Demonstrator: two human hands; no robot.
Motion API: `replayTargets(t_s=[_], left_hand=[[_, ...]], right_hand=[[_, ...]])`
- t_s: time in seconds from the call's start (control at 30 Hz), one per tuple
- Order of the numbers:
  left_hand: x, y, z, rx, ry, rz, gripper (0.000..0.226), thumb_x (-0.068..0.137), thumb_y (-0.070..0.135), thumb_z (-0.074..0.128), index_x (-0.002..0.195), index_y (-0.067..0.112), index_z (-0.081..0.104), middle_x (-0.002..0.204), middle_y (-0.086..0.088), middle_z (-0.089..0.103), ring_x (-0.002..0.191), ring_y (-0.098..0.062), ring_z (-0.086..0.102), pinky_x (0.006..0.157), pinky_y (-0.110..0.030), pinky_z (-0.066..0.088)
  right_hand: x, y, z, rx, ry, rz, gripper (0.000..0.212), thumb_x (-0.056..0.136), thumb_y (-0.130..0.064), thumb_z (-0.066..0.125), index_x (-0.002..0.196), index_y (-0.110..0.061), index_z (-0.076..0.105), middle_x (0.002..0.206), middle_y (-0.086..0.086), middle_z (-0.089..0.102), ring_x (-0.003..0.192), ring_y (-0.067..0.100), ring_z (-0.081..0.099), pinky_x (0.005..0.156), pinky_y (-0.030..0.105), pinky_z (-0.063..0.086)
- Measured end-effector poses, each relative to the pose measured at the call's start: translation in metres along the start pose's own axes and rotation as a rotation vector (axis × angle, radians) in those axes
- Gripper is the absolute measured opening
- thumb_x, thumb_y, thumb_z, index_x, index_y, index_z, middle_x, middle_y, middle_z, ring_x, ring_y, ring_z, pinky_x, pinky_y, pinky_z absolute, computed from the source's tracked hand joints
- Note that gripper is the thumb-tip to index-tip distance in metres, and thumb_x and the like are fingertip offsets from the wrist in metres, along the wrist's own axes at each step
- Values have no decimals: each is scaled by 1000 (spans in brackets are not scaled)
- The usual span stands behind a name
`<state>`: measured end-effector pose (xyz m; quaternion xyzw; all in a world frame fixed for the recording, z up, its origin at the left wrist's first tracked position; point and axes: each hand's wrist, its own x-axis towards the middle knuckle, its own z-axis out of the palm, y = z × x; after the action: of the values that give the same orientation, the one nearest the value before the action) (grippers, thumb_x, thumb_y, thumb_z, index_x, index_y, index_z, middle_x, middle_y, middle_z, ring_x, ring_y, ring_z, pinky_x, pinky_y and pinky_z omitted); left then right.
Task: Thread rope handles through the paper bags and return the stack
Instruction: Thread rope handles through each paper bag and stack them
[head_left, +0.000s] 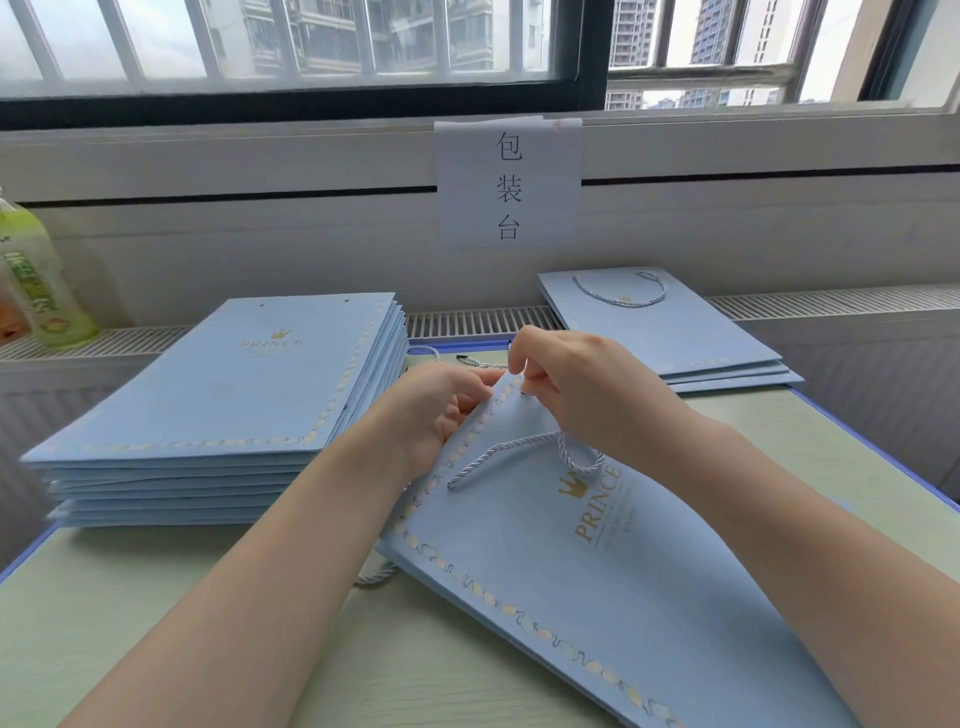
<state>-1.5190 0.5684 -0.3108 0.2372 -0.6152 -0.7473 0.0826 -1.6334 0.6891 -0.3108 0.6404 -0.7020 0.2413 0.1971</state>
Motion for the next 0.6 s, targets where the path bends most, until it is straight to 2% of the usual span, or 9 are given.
replayTargets(t_s=[0.1, 0.17, 0.23, 0.33, 0.4, 0.43, 0.53, 0.6], left_hand=[[0, 1, -2, -8, -38, 1, 44, 83, -7, 38, 112, 6, 69, 94, -12, 63, 79, -22, 50, 64, -25, 40], [-2, 3, -1, -29, -61, -1, 43, 85, -7, 36, 103, 8, 72, 88, -9, 65, 76, -20, 49, 65, -24, 37], [-2, 4, -1, -70, -62, 2, 46, 86, -9, 34, 102, 8, 73, 87, -9, 66, 73, -18, 49, 66, -23, 39], [-4, 4, 0, -109, -50, 20, 47, 86, -11, 31, 112, 4, 67, 92, -12, 68, 71, -20, 60, 63, -25, 52], [-7, 6, 3, -91, -34, 62, 40, 88, -9, 36, 111, 2, 67, 85, -12, 69, 60, -17, 63, 51, -19, 52], [-7, 7, 5, -80, -18, 93, 36, 89, -7, 40, 111, 1, 67, 85, -12, 69, 61, -17, 63, 50, -19, 52], [-6, 8, 6, -32, 71, 165, 25, 87, -4, 53, 108, 0, 66, 93, -16, 69, 73, -22, 65, 64, -26, 57], [-4, 7, 6, 9, 100, 168, 24, 85, -6, 57, 105, 2, 67, 91, -15, 70, 73, -22, 67, 66, -29, 57]], right_hand=[[0, 1, 3, 43, 47, 11, 13, 85, 0, 57, 95, -8, 57, 80, 2, 62, 71, 27, 55, 59, 43, 49], [0, 3, 4, 87, 84, 33, 12, 85, 1, 57, 94, -6, 57, 80, 4, 62, 72, 26, 56, 62, 42, 50], [1, 3, 4, 94, 129, 13, 12, 83, 4, 57, 90, -5, 57, 81, 5, 62, 71, 26, 55, 62, 41, 50], [3, 2, 6, 58, 161, -20, 20, 78, 12, 56, 86, -6, 58, 81, 2, 59, 72, 20, 50, 61, 33, 45], [5, 2, 4, 111, 153, 53, 18, 79, 9, 59, 88, -6, 59, 82, -2, 54, 69, 9, 45, 64, 20, 40], [6, 3, 3, 150, 154, 101, 15, 80, 7, 61, 88, -6, 59, 83, -3, 52, 68, 2, 44, 64, 13, 36], [6, 7, -3, 244, 161, 224, 11, 80, -2, 67, 86, -9, 62, 81, 0, 55, 68, 2, 47, 64, 9, 36], [6, 11, -7, 275, 138, 304, 6, 81, -9, 69, 84, -12, 66, 75, -2, 58, 65, 4, 49, 62, 10, 36]])
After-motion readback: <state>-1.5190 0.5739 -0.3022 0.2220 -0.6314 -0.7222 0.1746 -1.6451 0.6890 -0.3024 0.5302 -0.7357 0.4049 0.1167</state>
